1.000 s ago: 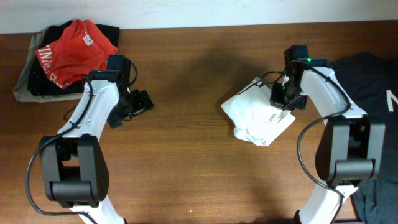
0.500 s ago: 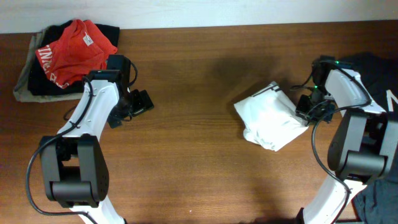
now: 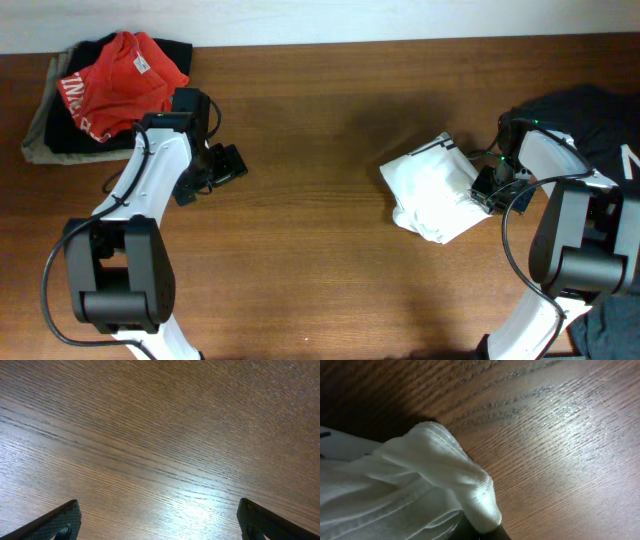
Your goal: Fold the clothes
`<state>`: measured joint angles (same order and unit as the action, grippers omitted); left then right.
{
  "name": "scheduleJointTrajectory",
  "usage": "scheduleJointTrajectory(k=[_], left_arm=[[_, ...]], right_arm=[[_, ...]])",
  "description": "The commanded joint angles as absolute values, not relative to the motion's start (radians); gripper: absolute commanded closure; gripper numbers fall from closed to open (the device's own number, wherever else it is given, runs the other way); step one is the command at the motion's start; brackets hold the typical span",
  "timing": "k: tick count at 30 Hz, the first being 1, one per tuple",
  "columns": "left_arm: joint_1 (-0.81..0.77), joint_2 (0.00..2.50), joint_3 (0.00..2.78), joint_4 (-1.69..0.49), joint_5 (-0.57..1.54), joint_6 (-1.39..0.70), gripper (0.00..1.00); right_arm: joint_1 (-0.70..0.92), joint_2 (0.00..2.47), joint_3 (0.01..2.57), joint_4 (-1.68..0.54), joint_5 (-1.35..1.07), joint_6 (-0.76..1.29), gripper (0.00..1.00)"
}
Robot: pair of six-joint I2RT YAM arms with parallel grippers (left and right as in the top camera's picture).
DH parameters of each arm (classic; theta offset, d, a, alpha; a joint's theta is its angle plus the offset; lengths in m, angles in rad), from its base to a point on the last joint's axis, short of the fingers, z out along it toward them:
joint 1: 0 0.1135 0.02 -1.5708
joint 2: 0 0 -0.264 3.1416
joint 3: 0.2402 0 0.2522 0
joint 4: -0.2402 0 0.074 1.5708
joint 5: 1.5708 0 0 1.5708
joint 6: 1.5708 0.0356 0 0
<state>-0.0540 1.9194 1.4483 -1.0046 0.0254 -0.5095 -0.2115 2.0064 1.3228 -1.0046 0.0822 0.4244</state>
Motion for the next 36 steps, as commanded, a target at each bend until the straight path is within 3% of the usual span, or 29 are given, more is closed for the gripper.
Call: scheduleJointTrajectory(k=[1, 3, 5, 6, 7, 11, 19, 23, 26, 30, 36], left_arm=[[-0.052, 1.909, 1.441, -1.003, 0.021, -0.503, 0.01], [-0.052, 1.909, 1.441, -1.003, 0.021, -0.503, 0.01], [-0.052, 1.909, 1.441, -1.003, 0.021, -0.503, 0.01], [-0.052, 1.909, 1.441, -1.003, 0.021, -0.503, 0.01], [-0.052, 1.909, 1.441, -1.003, 0.021, -0.503, 0.01], [-0.052, 1.909, 1.441, -1.003, 0.022, -0.503, 0.01], [-0.052, 1.909, 1.441, -1.003, 0.022, -0.503, 0.01], [-0.052, 1.909, 1.441, -1.002, 0.022, -0.503, 0.01], [-0.052, 1.909, 1.441, -1.003, 0.022, -0.503, 0.01], [-0.052, 1.909, 1.441, -1.003, 0.022, -0.503, 0.01], [-0.052, 1.909, 1.441, -1.003, 0.022, -0.503, 0.01]], right_arm=[[-0.212, 1.992, 1.319, -1.043, 0.083, 0.458, 0.96], [-0.212, 1.948, 1.362, -1.089, 0.100, 0.458, 0.94], [-0.212, 1.903, 1.419, -1.147, 0.118, 0.458, 0.80], [-0.212, 1.885, 1.451, -1.180, 0.125, 0.457, 0.55], [-0.212, 1.869, 1.481, -1.213, 0.129, 0.456, 0.42], [-0.207, 1.845, 1.553, -1.305, 0.123, 0.403, 0.39], [-0.146, 1.846, 1.509, -1.322, -0.089, 0.240, 0.41], [-0.084, 1.847, 1.396, -1.202, -0.101, 0.249, 0.45], [-0.072, 1.848, 1.310, -1.107, -0.101, 0.297, 0.57], [-0.072, 1.853, 1.207, -1.021, -0.100, 0.323, 0.85], [-0.074, 1.853, 1.115, -0.970, -0.093, 0.323, 0.95]])
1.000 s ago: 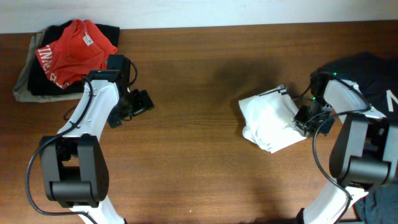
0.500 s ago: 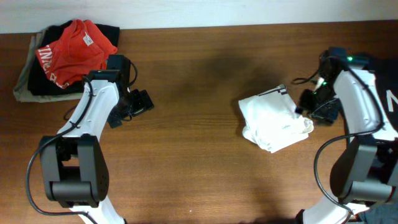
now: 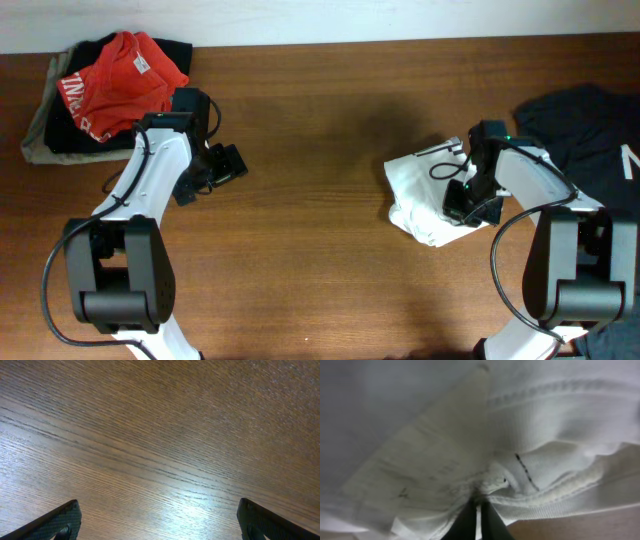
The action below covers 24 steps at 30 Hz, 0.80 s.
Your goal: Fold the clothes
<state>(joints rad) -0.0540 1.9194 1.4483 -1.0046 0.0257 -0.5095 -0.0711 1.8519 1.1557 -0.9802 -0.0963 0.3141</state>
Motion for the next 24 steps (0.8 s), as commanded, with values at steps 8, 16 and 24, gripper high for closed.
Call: scheduleJointTrajectory(k=[8, 16, 24], left_arm=[[-0.052, 1.909, 1.441, -1.003, 0.022, -0.503, 0.01], [-0.076, 1.909, 1.441, -0.952, 0.113, -0.503, 0.01], [-0.191, 1.909, 1.441, -0.807, 0.247, -0.427, 0.01]], right_arm=[[-0.074, 1.847, 1.154, -1.079, 0.010, 0.387, 0.96], [-0.072, 1.693, 1.364, -1.259, 0.087, 0.409, 0.91], [-0.072, 1.669, 1.384, -1.113, 0.054, 0.394, 0.44]])
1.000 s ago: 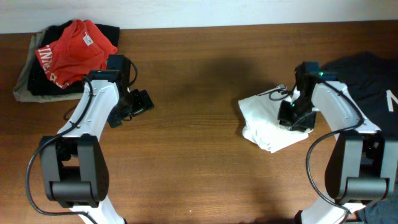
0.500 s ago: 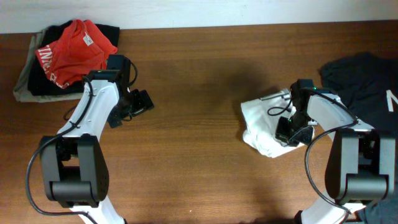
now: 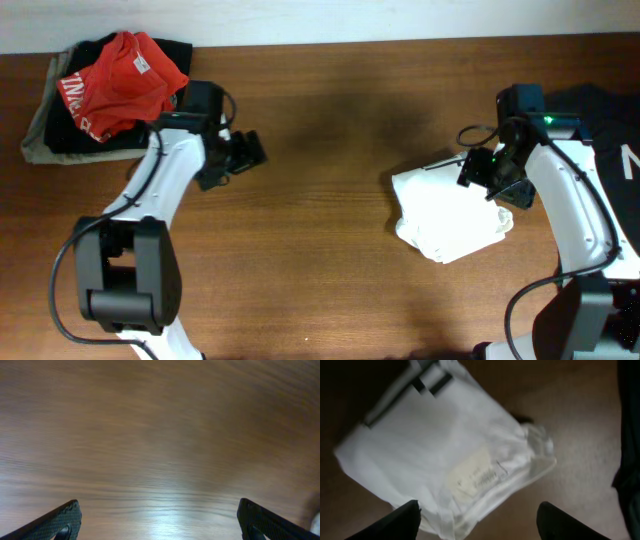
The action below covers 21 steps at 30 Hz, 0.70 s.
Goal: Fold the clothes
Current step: 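Raise the right gripper away and move the left gripper to the bundle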
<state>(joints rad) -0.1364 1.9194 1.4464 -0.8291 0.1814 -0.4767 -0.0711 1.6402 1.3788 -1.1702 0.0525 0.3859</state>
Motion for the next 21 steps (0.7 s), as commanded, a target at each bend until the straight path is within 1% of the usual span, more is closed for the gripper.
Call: scheduleJointTrajectory(k=[1, 2, 3, 5, 8, 15, 21], left_arm=[[-0.206, 1.909, 1.441, -0.806, 0.245, -0.414, 0.01], [-0.225, 1.909, 1.441, -0.808, 0.224, -0.395, 0.01], [-0.237, 1.909, 1.441, -0.815, 0.198, -0.390, 0.01], [-0.254, 1.909, 1.441, -0.838, 0.135, -0.390, 0.01], [-0.260, 1.909, 1.441, -0.874, 0.077, -0.390, 0.01], [-0.260, 1.909, 1.441, -0.876, 0.077, -0.390, 0.01], [-0.259, 1.909, 1.441, -0.875, 0.077, -0.390, 0.01]], right_arm=[[-0.072, 1.677, 1.384, -1.093, 0.058, 0.394, 0.57], [-0.079, 1.699, 1.384, -1.044, 0.074, 0.395, 0.73], [-0.086, 1.713, 1.384, -1.016, 0.076, 0.395, 0.78], [-0.105, 1.747, 1.384, -0.965, 0.072, 0.402, 0.87], [-0.141, 1.820, 1.384, -0.882, 0.068, 0.393, 0.96], [-0.157, 1.945, 1.384, -0.768, 0.052, 0.382, 0.96], [-0.116, 2.035, 1.384, -0.729, -0.061, 0.383, 0.96]])
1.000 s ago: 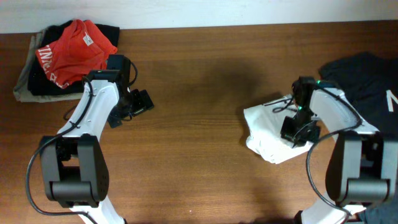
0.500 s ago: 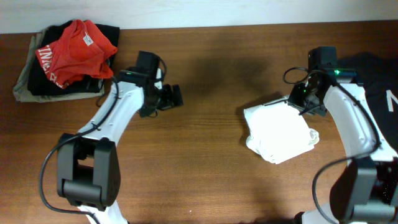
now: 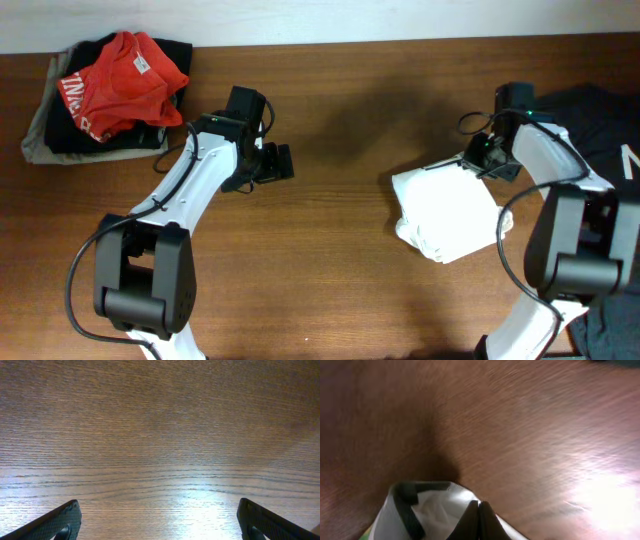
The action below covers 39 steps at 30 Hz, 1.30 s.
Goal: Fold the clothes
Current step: 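Raise the right gripper away and move the left gripper to the bundle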
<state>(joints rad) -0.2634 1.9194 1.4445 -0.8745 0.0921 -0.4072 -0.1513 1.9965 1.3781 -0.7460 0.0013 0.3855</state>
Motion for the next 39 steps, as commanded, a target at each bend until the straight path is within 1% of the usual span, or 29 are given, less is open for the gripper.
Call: scheduleJointTrajectory(k=[1, 4, 9, 13, 16, 20, 22, 23, 24, 25, 28, 30, 32, 35, 39], left_arm=[[-0.259, 1.909, 1.441, -0.876, 0.077, -0.390, 0.01], [-0.259, 1.909, 1.441, -0.875, 0.077, -0.390, 0.01], [-0.259, 1.909, 1.441, -0.869, 0.077, -0.391, 0.01], [-0.259, 1.909, 1.441, -0.865, 0.077, -0.391, 0.01], [-0.259, 1.909, 1.441, -0.872, 0.079, -0.387, 0.01], [-0.260, 1.909, 1.441, -0.873, 0.164, -0.290, 0.01], [-0.260, 1.909, 1.441, -0.868, 0.254, -0.242, 0.01], [-0.260, 1.909, 1.441, -0.868, 0.302, -0.228, 0.01], [-0.262, 1.909, 1.440, -0.869, 0.333, -0.226, 0.01], [-0.266, 1.909, 1.438, -0.870, 0.377, -0.226, 0.01], [-0.295, 1.909, 1.412, -0.868, 0.444, -0.225, 0.01], [-0.330, 1.909, 1.365, -0.851, 0.495, -0.225, 0.01], [-0.351, 1.909, 1.326, -0.797, 0.596, -0.201, 0.01], [-0.396, 1.909, 1.257, -0.623, 0.827, -0.190, 0.01], [-0.457, 1.919, 1.233, -0.508, 0.846, -0.224, 0.01]], right_arm=[[-0.106, 2.037, 1.384, -0.723, -0.068, 0.383, 0.96], [-0.062, 2.038, 1.384, -0.700, -0.100, 0.382, 0.96], [0.038, 2.038, 1.386, -0.645, -0.228, 0.372, 0.96], [0.151, 2.038, 1.398, -0.625, -0.341, 0.345, 0.96], [0.208, 2.027, 1.441, -0.651, -0.296, 0.350, 0.96], [0.195, 1.991, 1.629, -0.828, -0.170, 0.374, 0.96], [0.165, 1.987, 1.760, -0.964, -0.148, 0.351, 0.85], [0.150, 1.987, 1.816, -1.021, -0.145, 0.334, 0.70], [0.131, 1.987, 1.881, -1.085, -0.144, 0.308, 0.19], [0.109, 1.987, 1.941, -1.141, -0.144, 0.288, 0.01], [0.032, 1.987, 2.063, -1.250, -0.106, 0.288, 0.01], [-0.039, 1.987, 2.095, -1.284, -0.104, 0.289, 0.01], [-0.081, 1.987, 2.096, -1.296, -0.103, 0.288, 0.01], [-0.154, 1.988, 2.084, -1.317, -0.103, 0.288, 0.01], [-0.224, 1.988, 2.084, -1.349, -0.096, 0.288, 0.01]])
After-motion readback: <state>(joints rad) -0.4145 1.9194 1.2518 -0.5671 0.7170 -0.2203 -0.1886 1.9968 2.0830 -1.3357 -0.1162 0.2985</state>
